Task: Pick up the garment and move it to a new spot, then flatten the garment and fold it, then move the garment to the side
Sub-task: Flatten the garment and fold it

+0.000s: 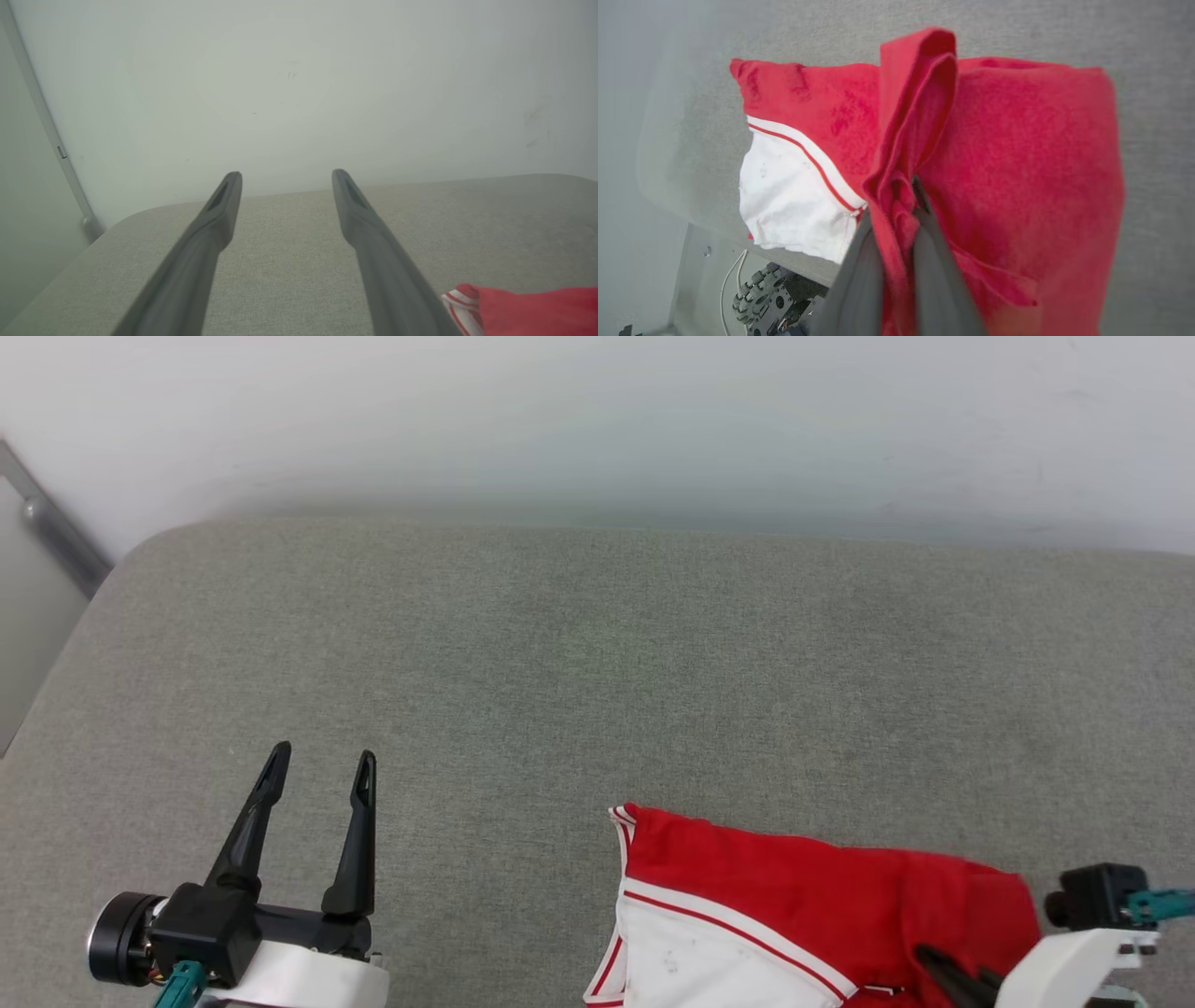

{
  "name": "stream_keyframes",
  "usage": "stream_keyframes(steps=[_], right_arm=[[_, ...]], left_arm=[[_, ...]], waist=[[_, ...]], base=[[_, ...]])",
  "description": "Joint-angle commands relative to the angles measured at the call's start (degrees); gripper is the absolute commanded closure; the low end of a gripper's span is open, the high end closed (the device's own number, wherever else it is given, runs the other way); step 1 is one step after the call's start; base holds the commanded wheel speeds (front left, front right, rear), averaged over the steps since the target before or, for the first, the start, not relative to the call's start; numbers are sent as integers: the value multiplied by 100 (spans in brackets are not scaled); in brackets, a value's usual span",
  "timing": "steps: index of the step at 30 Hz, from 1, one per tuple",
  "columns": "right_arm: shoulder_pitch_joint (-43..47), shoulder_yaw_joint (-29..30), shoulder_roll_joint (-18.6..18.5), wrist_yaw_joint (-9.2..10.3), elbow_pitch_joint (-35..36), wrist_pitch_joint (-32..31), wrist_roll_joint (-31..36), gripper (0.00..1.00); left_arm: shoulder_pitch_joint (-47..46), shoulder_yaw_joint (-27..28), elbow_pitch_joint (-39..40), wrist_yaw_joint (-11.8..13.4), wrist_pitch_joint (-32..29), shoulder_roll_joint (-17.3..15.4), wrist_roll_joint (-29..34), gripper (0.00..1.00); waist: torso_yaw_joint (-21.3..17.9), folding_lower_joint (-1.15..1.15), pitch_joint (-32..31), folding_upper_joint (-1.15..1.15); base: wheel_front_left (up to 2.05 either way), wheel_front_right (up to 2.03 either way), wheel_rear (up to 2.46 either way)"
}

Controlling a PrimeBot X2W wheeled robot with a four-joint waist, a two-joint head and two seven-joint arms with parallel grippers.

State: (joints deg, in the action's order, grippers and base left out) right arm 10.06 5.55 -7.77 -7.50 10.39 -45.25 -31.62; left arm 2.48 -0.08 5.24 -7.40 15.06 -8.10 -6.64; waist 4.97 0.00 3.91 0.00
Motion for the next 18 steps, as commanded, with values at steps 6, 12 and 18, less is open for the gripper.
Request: stream_keyframes(steps=[6,12,18], right_arm=[[-368,-543,424,3,41,-1,-178,100],[-736,-1293,496,2,-548,285,-279,100],[-911,-1784,491,3,-1087,645,-338,100]], left_arm=[[56,-29,-30,-7,14,43,-15,0],[-23,-90,-62,-7,14,34,-23,0],[14,-80,-81,-8,14,22,-16,0]], waist=[[107,0,-57,0],[308,0,-46,0],[479,0,-59,0]], base=[[0,0,0],[0,0,0],[0,0,0]])
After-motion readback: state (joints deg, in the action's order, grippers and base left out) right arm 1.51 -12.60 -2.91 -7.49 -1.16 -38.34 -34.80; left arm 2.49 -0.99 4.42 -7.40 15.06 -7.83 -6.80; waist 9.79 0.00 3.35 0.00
